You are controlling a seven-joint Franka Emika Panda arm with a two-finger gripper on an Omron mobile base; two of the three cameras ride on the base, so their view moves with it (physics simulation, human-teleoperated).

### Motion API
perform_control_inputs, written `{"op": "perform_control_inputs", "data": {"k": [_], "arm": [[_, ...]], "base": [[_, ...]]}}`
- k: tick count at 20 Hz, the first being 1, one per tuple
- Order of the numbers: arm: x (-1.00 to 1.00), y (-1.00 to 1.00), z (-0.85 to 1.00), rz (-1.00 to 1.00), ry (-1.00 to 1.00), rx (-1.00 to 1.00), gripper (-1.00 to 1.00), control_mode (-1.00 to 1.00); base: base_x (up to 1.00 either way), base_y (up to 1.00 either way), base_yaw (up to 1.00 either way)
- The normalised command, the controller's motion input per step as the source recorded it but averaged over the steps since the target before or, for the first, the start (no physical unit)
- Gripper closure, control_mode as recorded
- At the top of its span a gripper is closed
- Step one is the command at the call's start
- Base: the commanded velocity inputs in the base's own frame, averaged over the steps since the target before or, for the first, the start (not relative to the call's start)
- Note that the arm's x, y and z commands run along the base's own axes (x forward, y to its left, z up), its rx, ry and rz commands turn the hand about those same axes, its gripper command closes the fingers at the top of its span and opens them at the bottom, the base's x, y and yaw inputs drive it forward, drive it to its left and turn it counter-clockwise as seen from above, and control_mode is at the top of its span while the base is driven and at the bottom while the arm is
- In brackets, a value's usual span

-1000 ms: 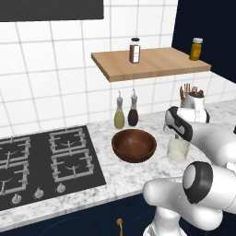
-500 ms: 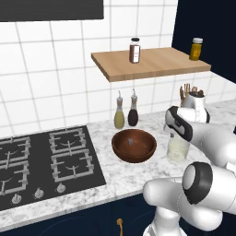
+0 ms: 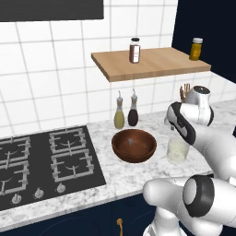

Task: Grab a lemon wedge from the fridge and one ice cube from the ice bowl, and put them in the glass of lemonade.

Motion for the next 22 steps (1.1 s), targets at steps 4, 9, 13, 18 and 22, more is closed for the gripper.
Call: {"op": "perform_control_inputs", "data": {"k": [4,9,13,18,22], "arm": [[-0.01,0.04,0.09,0.0,-0.12,0.0,-1.0,-1.0],[-0.41,0.14,0.03,0.0,-0.02,0.0,-1.0,-1.0],[-0.81,0.27,0.01,0.0,0.0,0.01,-1.0,-1.0],[-0.82,0.26,0.56,0.0,0.0,0.02,-1.0,-1.0],[-0.26,0.5,1.0,0.0,0.0,0.0,-1.0,-1.0]], "base": [[0.0,0.0,0.0],[0.0,0.0,0.0],[0.0,0.0,0.0],[0.0,0.0,0.0],[0.0,0.0,0.0]]}}
